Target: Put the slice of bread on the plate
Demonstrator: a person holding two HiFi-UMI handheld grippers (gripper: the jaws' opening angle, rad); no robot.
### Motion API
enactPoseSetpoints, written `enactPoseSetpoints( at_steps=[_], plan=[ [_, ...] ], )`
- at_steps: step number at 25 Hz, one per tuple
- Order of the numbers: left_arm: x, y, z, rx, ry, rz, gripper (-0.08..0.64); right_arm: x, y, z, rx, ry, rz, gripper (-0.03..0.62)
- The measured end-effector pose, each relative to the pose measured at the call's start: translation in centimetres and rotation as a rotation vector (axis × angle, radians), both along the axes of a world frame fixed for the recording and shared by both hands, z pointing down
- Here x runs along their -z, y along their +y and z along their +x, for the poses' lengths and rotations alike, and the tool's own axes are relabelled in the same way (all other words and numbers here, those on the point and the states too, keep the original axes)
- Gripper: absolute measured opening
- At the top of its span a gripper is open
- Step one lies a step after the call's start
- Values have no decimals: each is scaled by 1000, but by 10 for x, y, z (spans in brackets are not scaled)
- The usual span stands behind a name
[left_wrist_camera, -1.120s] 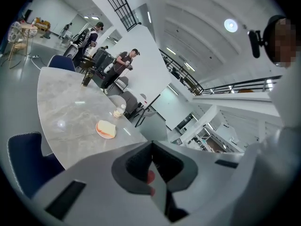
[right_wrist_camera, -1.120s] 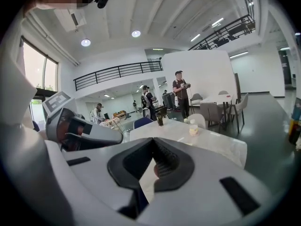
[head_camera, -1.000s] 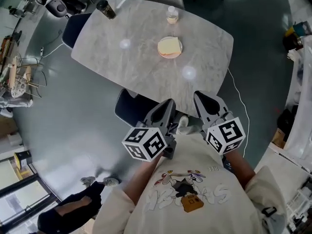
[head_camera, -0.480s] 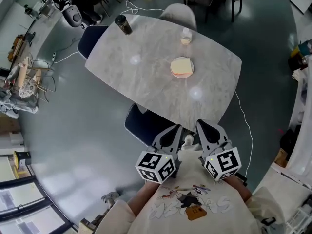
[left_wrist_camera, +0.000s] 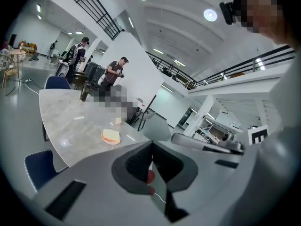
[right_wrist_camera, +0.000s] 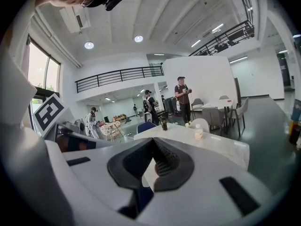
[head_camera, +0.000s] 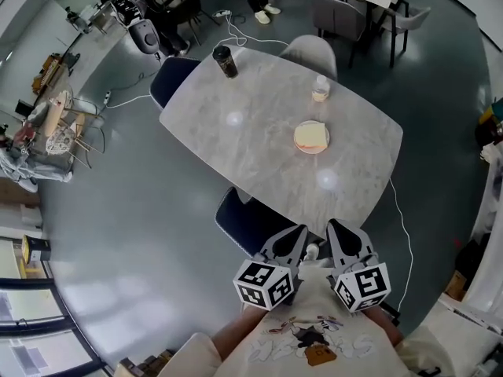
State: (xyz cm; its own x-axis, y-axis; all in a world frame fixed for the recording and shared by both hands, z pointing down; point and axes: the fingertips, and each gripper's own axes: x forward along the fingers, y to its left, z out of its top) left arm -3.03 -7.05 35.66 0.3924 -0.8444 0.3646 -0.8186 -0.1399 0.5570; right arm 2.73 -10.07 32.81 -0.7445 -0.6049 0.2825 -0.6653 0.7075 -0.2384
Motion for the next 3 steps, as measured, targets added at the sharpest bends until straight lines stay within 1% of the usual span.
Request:
enactPoseSetpoints(
  at_steps=[3],
  plan=[
    [0, 2, 3, -8, 8, -13, 11, -4, 6, 1, -3, -6, -21, 5]
  ],
)
